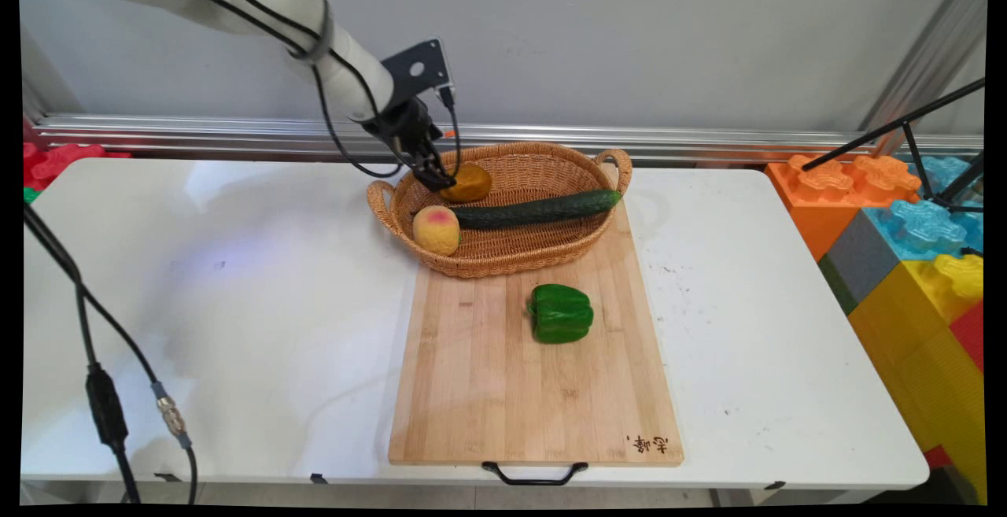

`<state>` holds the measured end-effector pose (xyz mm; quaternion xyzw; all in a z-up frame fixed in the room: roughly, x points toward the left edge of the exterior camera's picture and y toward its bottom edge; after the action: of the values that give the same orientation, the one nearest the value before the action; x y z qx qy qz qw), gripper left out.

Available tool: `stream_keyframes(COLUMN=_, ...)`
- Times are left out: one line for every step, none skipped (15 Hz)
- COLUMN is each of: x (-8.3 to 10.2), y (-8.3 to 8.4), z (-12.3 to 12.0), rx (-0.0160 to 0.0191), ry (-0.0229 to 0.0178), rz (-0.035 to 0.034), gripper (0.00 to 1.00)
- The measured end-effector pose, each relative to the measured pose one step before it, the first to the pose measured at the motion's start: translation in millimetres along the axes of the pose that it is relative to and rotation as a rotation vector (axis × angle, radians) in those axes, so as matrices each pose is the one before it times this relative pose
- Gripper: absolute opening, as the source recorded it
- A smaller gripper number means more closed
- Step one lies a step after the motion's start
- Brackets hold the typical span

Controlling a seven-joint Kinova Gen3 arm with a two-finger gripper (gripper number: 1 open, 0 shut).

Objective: Pick up the potato from the vegetable basket

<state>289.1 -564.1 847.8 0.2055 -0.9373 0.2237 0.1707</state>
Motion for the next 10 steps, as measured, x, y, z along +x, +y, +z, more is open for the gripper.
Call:
stream_keyframes(x=1.2, y=0.78, z=7.5, rx=0.00353, ry=-0.00023, rz=-0.00816, gripper=1.0)
stream_keyframes(x=0.76, y=0.78, z=4.82, rx=0.00125, ry=-0.00072, rz=-0.00478, gripper=1.0)
stream_keyframes(x=0.94, y=1.14, z=6.76, rx=0.00213, ry=-0.00079, rz=-0.00799, gripper=1.0)
stream_keyframes(x=0.51, y=0.89, z=4.26, rx=0.00068, ry=-0.00062, rz=-0.0053, gripper=1.0)
stream_keyframes(x=0.89, y=1.78, z=7.76, rx=0.00092, ry=-0.00062, rz=-0.00926, gripper=1.0)
stream_keyframes(x=0.72, y=1.37, z=4.46, rx=-0.0004, ry=0.00016, rz=-0.00487, gripper=1.0)
stream_keyframes(x=1.2, y=1.81, z=5.76, rx=-0.00045, ry=0.0007, rz=-0.0054, gripper=1.0)
stream_keyframes(x=0.67, y=1.42, z=4.27, rx=0.00017, ry=0.00007, rz=-0.00406, gripper=1.0)
stream_keyframes(x=0.71, y=1.59, z=4.47, rx=0.00022, ry=-0.00001, rz=-0.0034, gripper=1.0)
stream_keyframes(x=0.19, y=1.24, z=3.77, rx=0.00107, ry=-0.00044, rz=-0.00377, gripper=1.0)
